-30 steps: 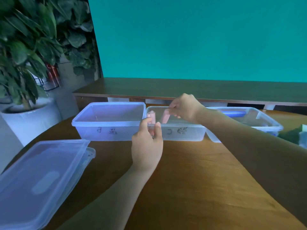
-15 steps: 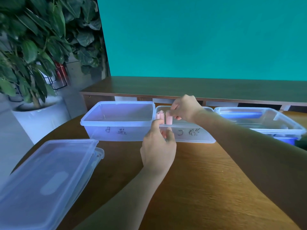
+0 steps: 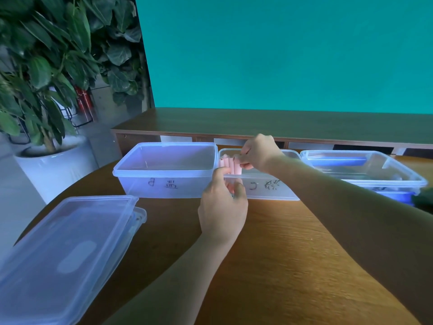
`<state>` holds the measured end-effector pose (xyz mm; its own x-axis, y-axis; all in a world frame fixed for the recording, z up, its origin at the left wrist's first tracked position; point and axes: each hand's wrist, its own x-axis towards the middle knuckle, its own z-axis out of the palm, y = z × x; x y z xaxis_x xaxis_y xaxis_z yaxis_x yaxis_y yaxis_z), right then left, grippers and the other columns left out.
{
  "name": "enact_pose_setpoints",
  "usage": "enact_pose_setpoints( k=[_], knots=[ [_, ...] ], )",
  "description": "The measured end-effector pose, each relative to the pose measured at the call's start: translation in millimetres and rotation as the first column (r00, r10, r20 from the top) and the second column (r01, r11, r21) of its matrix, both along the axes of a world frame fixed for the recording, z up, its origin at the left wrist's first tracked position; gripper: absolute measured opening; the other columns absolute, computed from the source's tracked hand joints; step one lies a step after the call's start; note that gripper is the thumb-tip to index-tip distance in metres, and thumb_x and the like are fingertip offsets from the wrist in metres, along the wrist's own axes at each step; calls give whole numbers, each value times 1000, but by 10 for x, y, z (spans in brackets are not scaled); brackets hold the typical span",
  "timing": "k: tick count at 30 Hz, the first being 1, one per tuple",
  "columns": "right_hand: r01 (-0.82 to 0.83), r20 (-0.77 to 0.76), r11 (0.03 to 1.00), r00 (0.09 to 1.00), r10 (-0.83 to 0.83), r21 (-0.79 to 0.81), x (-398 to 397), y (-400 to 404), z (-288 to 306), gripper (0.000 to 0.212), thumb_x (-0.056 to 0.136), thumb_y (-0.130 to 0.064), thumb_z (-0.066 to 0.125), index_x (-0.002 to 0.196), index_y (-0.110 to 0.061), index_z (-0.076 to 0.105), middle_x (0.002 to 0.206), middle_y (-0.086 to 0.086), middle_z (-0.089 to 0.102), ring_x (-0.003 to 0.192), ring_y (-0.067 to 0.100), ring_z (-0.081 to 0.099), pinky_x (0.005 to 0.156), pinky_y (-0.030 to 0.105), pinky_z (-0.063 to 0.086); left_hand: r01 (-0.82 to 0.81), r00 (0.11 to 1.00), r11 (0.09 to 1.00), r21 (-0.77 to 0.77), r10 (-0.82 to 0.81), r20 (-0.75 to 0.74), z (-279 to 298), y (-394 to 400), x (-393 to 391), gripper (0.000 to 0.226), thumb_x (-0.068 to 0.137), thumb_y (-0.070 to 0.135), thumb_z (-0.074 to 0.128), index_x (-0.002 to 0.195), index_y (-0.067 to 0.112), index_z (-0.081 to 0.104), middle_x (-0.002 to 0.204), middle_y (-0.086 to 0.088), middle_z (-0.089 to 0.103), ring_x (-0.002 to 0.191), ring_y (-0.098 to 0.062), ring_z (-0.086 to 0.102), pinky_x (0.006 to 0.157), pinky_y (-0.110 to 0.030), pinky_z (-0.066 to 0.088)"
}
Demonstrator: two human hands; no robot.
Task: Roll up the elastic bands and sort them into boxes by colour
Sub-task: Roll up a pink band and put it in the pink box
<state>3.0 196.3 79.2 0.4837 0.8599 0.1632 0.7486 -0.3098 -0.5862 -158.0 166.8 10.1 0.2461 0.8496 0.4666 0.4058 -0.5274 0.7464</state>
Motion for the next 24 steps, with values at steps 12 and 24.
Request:
enact_pose_setpoints(
  k=[12, 24],
  knots=[
    [28, 59, 997, 998, -24, -74, -27, -143, 72, 25, 91, -26, 75, 87, -2, 77, 73, 6, 76, 78, 18, 76, 81, 30, 60, 25, 1000, 999, -21, -25, -18, 15, 3, -28, 39, 98, 40, 57, 136, 30, 51, 110, 7, 70, 95, -15, 68, 74, -29, 58],
    [58, -71, 979, 996, -45, 193, 45, -924, 201, 20, 86, -28, 80, 91, -11, 71, 66, 5, 73, 47, 1, 57, 57, 12, 50, 61, 996, 985, 164, -71, 57, 53, -234, -50, 36, 96, 34, 62, 131, 25, 58, 93, 9, 72, 82, -10, 70, 69, -28, 60]
  ],
)
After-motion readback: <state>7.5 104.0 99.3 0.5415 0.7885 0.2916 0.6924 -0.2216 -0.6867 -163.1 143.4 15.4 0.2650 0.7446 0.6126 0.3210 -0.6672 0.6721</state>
